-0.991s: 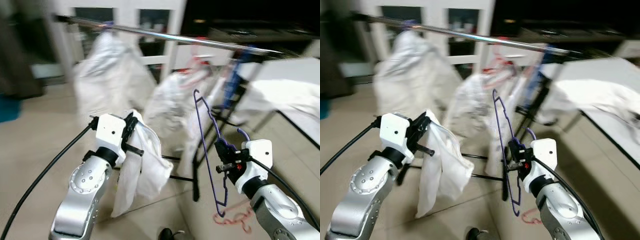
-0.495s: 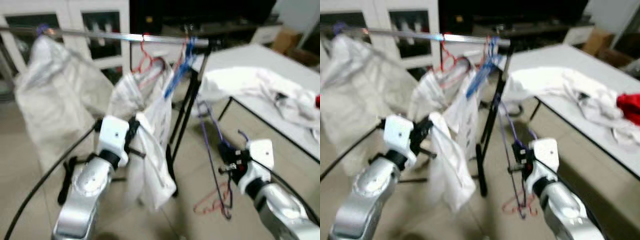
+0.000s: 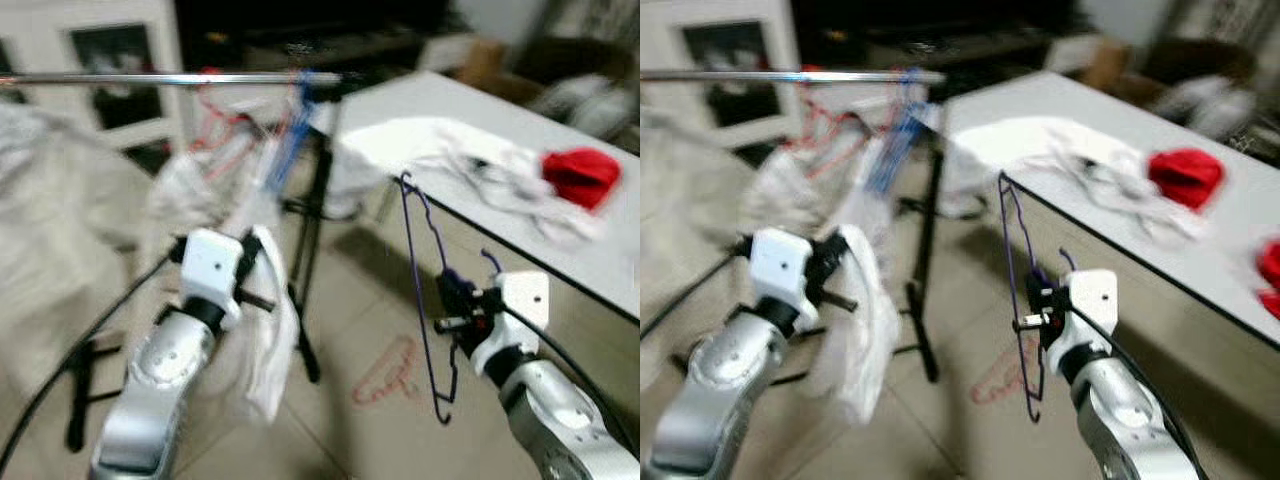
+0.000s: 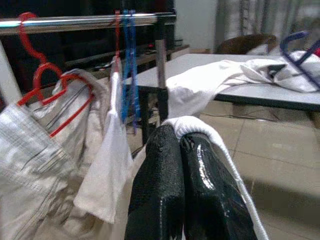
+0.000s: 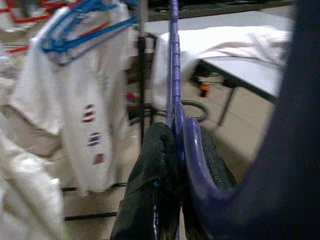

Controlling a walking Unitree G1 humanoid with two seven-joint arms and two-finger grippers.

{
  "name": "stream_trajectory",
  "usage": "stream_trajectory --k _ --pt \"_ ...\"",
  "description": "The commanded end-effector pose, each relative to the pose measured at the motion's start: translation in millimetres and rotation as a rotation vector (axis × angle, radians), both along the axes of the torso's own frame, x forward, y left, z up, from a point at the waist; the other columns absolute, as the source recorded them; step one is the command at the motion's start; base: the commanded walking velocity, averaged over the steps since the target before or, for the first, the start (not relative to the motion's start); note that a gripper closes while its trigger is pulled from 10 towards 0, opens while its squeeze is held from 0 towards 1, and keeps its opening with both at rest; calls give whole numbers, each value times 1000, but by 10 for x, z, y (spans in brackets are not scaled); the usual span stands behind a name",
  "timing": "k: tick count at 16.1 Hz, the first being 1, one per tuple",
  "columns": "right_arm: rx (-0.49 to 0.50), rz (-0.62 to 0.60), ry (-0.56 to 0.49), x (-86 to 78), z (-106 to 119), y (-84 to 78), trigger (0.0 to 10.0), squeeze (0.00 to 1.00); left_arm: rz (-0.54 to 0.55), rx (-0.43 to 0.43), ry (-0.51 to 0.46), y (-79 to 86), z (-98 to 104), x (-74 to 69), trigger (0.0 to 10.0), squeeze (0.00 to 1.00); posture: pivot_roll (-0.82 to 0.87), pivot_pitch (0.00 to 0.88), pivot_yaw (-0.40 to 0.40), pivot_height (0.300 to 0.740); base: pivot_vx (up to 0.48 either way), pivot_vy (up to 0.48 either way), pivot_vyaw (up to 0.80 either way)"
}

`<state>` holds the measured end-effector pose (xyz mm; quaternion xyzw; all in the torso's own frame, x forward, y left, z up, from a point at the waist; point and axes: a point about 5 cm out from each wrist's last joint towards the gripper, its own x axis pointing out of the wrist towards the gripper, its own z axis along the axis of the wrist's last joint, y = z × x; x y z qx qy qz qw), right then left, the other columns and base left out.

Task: Hang hanger

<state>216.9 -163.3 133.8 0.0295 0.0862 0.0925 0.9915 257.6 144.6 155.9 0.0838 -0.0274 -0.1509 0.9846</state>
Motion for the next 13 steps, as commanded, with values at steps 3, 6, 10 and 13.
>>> stream_trajectory --k 3,6,10,13 --pt "-28 -109 -17 12 -20 -81 10000 0 0 -24 -16 -18 61 81 10000 0 19 2 -26 740 0 0 0" --pt "-50 -134 -3 -15 -53 -44 10000 0 28 -36 -13 25 71 121 10000 0 23 4 -1 740 0 0 -800" --pt "-74 -134 -1 0 -17 -37 10000 0 19 -29 -19 16 85 131 10000 0 28 4 -12 740 0 0 0" --pt "-48 -131 -13 41 2 -52 10000 0 31 -35 -19 21 72 108 10000 0 30 1 -34 740 0 0 -800"
